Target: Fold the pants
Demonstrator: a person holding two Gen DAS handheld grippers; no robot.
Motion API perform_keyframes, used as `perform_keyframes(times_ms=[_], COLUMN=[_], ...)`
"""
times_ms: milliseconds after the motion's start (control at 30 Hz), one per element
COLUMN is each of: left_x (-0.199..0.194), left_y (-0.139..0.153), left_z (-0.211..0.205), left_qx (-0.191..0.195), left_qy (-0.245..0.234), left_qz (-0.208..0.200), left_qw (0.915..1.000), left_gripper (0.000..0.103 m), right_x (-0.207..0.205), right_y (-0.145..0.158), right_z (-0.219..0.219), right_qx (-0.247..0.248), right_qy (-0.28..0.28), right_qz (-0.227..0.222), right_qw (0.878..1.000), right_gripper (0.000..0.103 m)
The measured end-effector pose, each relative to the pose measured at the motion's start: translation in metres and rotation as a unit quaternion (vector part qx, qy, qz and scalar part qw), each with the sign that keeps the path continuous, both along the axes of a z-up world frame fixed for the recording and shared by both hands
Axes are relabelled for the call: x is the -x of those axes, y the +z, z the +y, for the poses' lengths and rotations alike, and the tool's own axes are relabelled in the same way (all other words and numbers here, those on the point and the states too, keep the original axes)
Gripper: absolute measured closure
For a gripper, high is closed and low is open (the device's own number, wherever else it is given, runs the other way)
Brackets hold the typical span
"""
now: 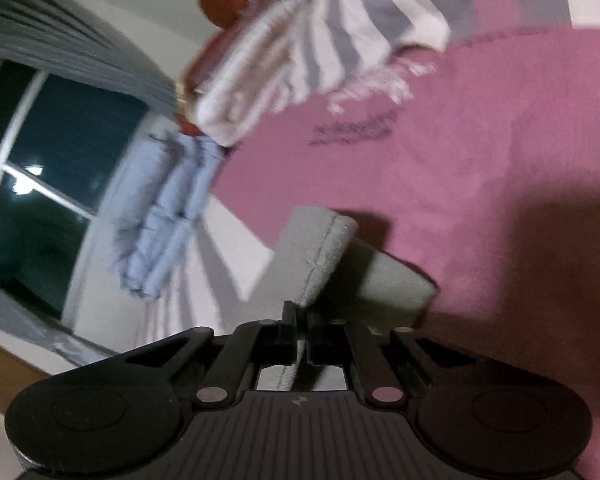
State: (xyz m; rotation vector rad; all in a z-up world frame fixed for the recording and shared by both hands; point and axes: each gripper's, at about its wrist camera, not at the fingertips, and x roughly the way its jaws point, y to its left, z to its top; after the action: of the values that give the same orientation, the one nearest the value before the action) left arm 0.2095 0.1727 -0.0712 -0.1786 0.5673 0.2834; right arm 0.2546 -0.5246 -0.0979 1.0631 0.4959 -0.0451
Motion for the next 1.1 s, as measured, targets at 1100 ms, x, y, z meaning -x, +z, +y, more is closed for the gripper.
perform_keyframes(times_ms=[1100], left_x=[0.01], left_y=[0.021], left_z=[0.09], left_qx=[0.118], left_qy=[0.076], left_qz=[-0.02], left_qw=[0.9898], left_gripper=[0.052], right_x=[0.069], right_y=[0.002], right_z=[0.064], right_qx=[0.043], right_qy=[0.025], right_qz=[-0.028], right_qw=[0.998], right_gripper=[0.097])
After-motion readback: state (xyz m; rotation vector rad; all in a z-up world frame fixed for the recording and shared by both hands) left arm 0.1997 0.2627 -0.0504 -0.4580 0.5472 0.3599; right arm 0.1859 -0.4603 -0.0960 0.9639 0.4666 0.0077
